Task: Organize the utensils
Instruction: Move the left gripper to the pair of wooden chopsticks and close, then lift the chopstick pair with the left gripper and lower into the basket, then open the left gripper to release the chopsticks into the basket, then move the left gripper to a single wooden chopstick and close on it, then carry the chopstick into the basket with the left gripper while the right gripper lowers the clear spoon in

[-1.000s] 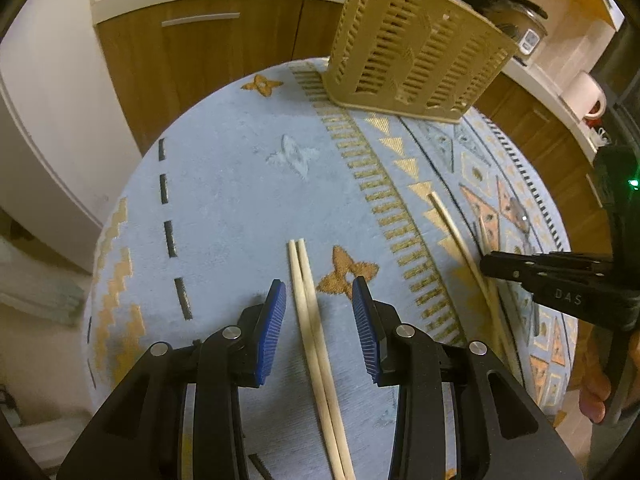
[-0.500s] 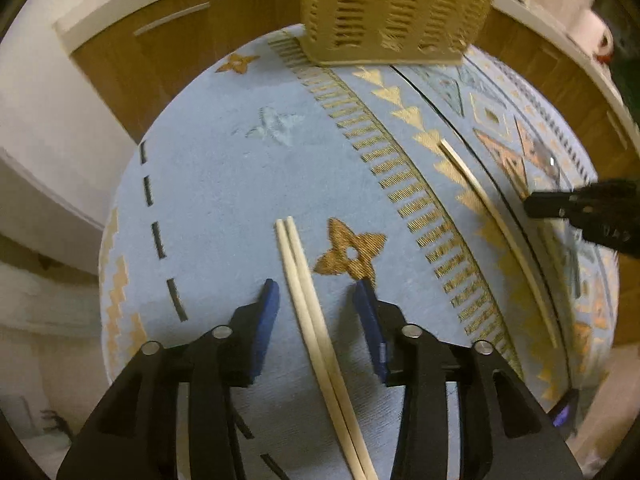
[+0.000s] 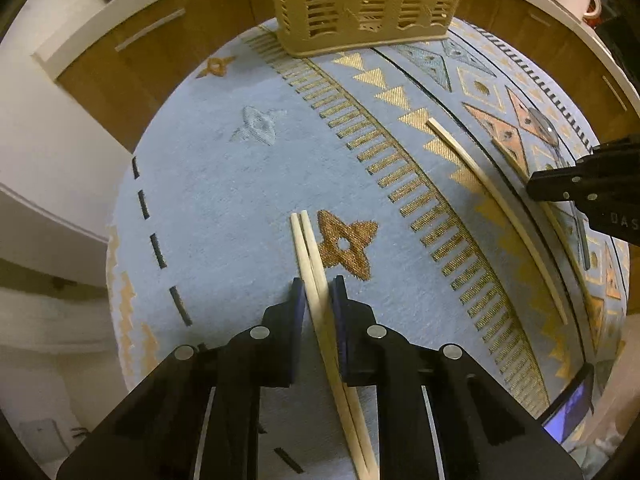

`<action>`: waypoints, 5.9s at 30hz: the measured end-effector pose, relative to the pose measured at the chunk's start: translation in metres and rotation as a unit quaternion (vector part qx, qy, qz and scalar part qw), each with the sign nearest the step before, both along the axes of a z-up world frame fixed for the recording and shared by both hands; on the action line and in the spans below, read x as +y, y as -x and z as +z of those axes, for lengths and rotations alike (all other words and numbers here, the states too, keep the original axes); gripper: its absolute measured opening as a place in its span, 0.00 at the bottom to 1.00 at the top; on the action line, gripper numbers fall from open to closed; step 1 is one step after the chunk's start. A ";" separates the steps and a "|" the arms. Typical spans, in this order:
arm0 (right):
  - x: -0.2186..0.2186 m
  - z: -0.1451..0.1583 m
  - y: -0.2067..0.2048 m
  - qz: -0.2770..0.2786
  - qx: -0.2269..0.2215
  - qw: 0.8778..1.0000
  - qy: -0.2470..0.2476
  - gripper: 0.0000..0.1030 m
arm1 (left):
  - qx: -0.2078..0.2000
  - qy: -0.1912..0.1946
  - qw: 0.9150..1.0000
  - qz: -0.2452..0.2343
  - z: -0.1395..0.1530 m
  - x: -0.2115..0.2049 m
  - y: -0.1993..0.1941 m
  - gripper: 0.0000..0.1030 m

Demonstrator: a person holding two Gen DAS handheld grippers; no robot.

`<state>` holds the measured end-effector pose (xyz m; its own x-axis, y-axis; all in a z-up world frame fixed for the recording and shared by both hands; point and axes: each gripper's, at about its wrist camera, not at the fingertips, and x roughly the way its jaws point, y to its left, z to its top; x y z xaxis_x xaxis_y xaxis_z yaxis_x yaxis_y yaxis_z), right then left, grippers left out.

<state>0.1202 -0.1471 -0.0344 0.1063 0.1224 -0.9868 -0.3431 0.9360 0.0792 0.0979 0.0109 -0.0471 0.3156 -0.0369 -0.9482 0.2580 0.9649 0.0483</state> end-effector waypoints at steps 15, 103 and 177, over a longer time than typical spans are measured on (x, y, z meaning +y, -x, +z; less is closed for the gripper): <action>-0.041 0.060 0.036 0.006 -0.136 0.979 -0.152 0.03 | -0.162 0.183 0.968 0.062 0.073 0.029 0.020 0.09; -0.075 0.157 -0.036 -0.107 -0.330 0.928 -0.135 0.32 | -0.385 0.231 0.894 0.006 0.175 0.003 -0.031 0.36; -0.081 0.002 -0.002 -0.089 -0.063 0.994 0.002 0.11 | 0.058 0.028 0.977 -0.201 -0.003 -0.118 -0.057 0.19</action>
